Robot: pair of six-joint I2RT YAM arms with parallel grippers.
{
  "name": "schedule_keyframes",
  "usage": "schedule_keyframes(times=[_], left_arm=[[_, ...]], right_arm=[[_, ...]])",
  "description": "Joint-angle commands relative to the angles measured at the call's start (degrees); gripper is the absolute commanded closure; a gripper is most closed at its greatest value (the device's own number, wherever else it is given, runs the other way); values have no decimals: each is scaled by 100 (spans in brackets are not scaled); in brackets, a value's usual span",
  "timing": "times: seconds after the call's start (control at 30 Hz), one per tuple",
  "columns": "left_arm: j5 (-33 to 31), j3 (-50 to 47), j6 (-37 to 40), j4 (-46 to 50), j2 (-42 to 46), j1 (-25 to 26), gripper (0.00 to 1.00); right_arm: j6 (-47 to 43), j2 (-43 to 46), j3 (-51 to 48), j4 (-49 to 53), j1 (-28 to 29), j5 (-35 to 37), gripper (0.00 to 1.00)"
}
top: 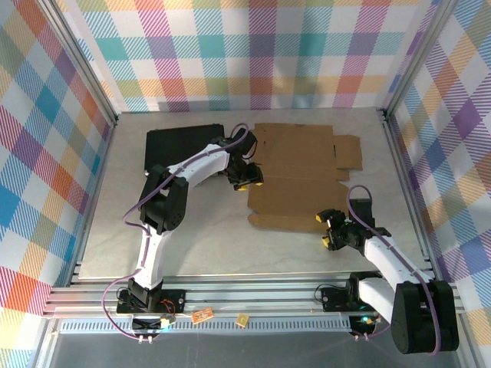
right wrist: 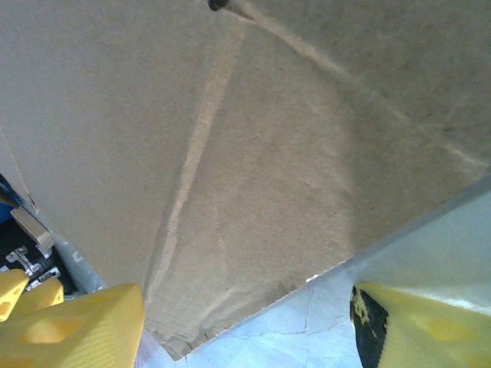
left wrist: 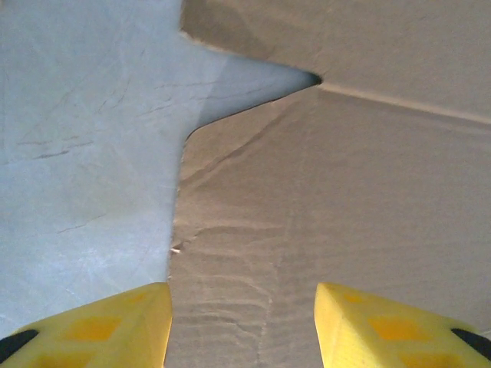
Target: Fold the paper box
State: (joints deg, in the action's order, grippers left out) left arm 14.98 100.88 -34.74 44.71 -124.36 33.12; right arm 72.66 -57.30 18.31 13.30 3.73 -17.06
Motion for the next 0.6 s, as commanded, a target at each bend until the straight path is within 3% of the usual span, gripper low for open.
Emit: schedule_keyframes(times=[0.0, 0.3, 0.57], left_arm=[[98, -331, -93, -131, 109, -25, 48], [325, -585, -113, -285, -62, 36, 49], [331, -570, -44, -217, -150, 36, 49]], right_arm=[[9, -224, 16, -528, 6, -102, 29], [-110, -698, 311, -1228, 10, -61, 35], [-221, -768, 648, -1163, 9, -5, 37]])
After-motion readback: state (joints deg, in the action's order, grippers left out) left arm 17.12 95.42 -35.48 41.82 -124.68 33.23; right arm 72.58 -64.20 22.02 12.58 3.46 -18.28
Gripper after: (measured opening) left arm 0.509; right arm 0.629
